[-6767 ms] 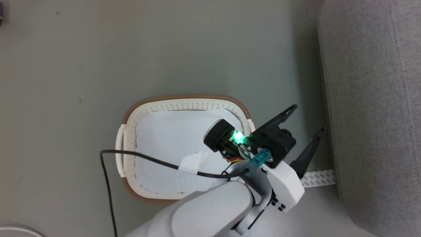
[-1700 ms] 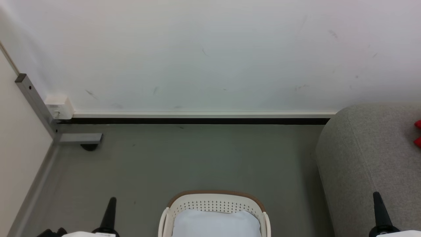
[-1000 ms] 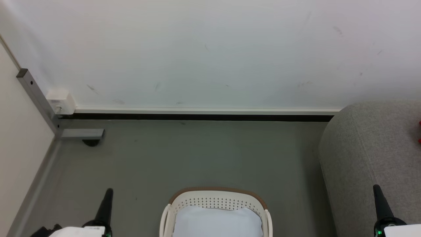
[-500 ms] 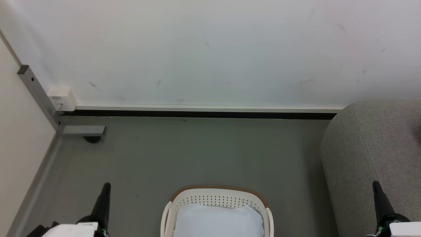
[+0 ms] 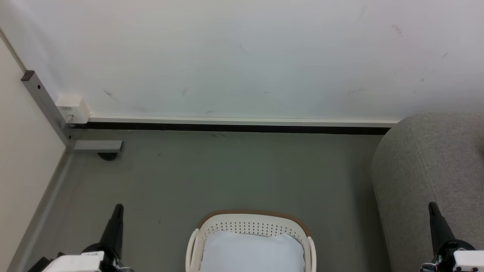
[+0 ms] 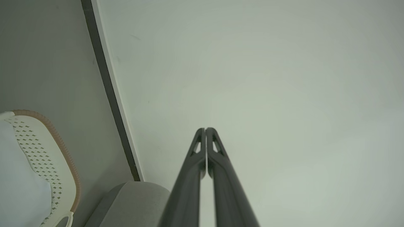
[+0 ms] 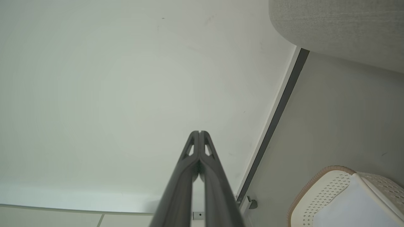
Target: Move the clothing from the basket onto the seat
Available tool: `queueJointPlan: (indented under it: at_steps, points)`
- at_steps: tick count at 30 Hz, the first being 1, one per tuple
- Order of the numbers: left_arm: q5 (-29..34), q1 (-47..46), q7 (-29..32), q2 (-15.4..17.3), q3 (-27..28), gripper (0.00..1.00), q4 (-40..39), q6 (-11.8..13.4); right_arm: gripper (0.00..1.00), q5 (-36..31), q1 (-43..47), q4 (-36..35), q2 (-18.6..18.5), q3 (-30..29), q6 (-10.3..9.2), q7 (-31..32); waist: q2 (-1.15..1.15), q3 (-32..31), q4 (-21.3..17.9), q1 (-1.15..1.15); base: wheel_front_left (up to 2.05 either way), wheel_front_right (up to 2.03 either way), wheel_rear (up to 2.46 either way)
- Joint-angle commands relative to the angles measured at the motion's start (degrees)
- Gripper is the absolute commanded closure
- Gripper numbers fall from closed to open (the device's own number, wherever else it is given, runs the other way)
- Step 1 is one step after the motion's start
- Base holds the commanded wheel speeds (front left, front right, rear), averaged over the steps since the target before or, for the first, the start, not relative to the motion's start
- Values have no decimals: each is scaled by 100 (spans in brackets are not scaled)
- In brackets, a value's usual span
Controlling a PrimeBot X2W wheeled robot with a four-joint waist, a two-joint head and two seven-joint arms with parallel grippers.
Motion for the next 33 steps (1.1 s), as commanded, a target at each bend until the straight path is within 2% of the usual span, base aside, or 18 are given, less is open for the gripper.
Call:
queueJointPlan:
  at_steps: [1, 33]
  points:
    - [-104, -80, 39, 10, 30, 100, -27, -52, 100, 150, -74, -42, -51, -25, -12, 45, 0, 6, 4, 0, 0, 0, 0]
    - [-194, -82, 62, 9, 41, 100, -28, -50, 100, 202, -88, -41, -50, -27, -12, 65, 0, 18, 11, 0, 0, 0, 0]
